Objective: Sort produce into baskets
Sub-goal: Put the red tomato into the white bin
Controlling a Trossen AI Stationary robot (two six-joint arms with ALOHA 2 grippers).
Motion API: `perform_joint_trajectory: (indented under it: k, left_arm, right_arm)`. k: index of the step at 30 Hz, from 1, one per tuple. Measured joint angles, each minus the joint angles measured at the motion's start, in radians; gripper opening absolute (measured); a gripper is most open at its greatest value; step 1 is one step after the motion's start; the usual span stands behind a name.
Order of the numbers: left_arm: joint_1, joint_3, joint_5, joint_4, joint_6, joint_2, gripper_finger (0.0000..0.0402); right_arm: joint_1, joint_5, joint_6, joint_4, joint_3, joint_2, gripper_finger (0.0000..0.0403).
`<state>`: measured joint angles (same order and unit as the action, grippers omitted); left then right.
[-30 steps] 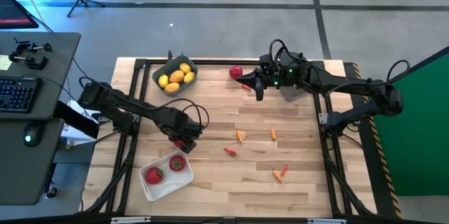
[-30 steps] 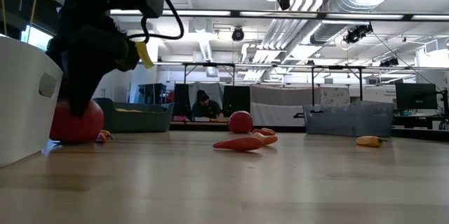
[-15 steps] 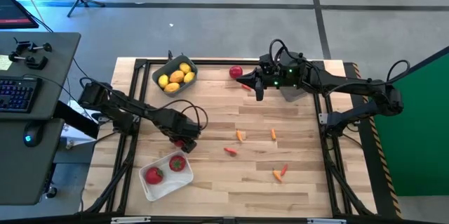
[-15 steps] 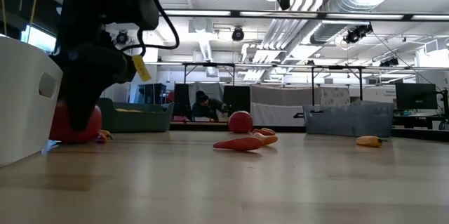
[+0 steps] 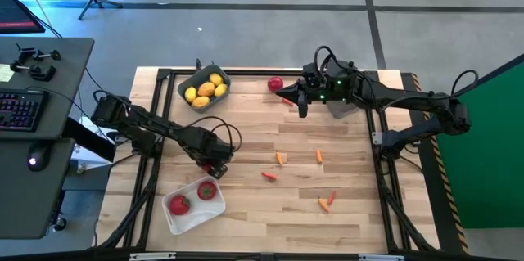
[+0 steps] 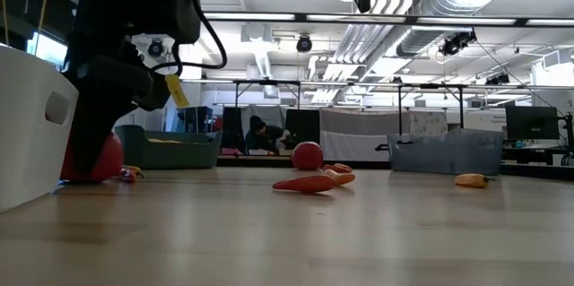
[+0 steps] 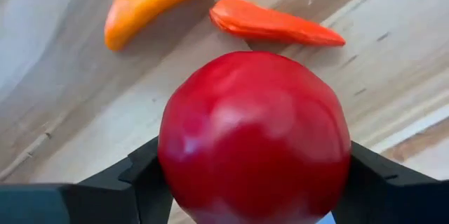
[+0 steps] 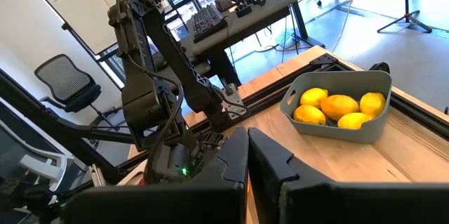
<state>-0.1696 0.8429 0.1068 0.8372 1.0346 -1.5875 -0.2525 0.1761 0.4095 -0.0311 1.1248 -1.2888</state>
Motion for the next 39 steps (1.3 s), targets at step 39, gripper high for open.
perform_joint_trajectory:
  k: [39]
  left_arm:
    - [-0.426,0.389,0.015,0.23,0.001,0.061,0.0262]
  right_arm:
    - [0.0,0.0,-0.077,-0.034,0.0,0.0,0.0001]
